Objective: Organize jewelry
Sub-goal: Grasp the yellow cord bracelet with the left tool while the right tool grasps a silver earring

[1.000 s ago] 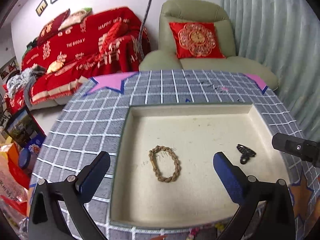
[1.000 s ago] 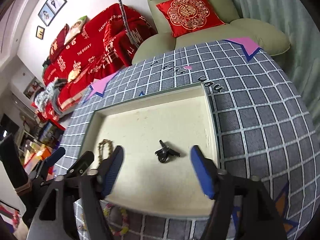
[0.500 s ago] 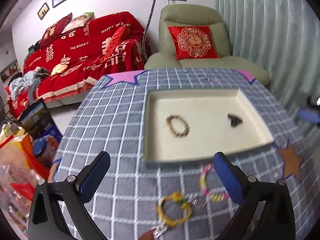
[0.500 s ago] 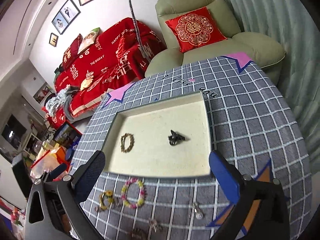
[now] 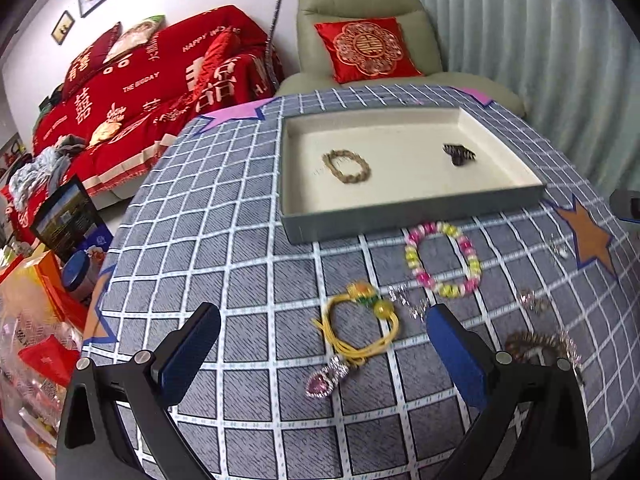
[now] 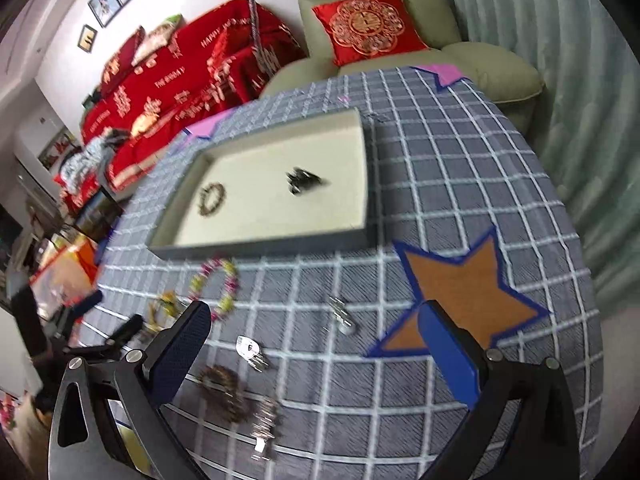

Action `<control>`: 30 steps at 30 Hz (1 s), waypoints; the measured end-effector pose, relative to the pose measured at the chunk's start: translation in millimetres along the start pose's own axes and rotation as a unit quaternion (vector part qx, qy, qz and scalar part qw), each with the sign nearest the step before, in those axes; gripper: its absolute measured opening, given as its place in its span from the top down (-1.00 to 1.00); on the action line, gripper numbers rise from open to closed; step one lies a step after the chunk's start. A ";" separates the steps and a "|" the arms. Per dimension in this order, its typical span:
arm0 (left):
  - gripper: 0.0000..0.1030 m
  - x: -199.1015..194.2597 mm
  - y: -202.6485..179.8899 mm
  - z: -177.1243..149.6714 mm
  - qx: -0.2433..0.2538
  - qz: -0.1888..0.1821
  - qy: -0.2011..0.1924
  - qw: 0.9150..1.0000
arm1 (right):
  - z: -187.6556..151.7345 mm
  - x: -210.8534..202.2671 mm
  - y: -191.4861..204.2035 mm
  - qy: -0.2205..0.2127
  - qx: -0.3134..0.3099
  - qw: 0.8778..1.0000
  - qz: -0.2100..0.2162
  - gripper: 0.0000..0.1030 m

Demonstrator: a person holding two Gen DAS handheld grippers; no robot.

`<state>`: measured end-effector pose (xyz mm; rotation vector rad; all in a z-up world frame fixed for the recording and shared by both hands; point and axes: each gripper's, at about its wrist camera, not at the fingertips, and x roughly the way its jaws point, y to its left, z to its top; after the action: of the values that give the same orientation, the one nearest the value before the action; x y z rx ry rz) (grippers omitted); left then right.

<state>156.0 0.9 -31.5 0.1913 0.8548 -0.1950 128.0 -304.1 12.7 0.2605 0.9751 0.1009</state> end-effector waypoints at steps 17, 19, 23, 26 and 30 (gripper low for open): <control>-1.00 24.4 -1.9 -1.6 0.025 -0.020 0.028 0.999 | -20.7 37.3 -17.7 0.043 -0.007 0.997 -0.063 -0.99; -0.95 26.7 -2.0 -0.8 0.024 -0.022 0.030 0.999 | -20.6 43.7 -14.4 0.045 -0.015 0.996 -0.069 -0.99; -0.82 35.3 -2.0 0.0 0.019 -0.028 0.046 0.998 | -20.3 54.3 -7.0 0.048 -0.028 0.996 -0.076 -0.88; -0.80 37.2 -2.7 -0.3 0.020 -0.031 0.048 0.998 | -21.0 62.3 -1.8 0.051 -0.038 0.994 -0.085 -0.78; -0.60 39.6 -5.4 -0.5 0.027 -0.038 0.053 0.998 | -20.4 68.4 4.4 0.049 -0.055 0.992 -0.099 -0.65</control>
<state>179.7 -7.9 -62.4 0.2210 0.9629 -0.2801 149.5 -282.6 -51.9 0.0577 1.0838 -0.0138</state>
